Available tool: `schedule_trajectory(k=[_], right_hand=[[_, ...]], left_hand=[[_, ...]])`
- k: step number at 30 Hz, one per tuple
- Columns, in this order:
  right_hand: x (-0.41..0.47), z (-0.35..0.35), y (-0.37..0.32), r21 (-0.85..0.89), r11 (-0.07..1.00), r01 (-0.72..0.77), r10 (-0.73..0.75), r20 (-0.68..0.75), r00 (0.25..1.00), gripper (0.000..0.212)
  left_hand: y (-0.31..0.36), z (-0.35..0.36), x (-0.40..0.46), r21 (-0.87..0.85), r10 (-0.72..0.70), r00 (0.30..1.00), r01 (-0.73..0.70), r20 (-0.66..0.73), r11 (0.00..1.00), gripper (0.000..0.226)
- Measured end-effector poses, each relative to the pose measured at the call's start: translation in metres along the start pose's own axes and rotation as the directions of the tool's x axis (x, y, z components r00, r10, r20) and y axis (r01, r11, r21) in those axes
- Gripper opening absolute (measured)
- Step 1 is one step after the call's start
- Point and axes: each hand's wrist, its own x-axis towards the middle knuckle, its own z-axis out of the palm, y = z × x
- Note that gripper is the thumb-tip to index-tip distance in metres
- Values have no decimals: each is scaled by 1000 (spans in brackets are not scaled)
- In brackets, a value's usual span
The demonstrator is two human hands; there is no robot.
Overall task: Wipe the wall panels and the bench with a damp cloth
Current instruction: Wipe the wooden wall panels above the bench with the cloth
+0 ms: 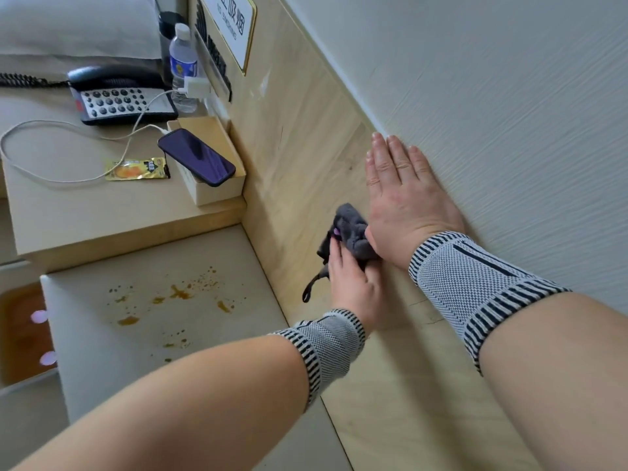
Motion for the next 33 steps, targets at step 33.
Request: schedule_trajectory(k=[33], right_hand=[[3,6,-1,-30,1000,-2,1,-15,1000,82]], left_hand=[[-50,-7,42,-179,-290,952,270,-97,946,59]])
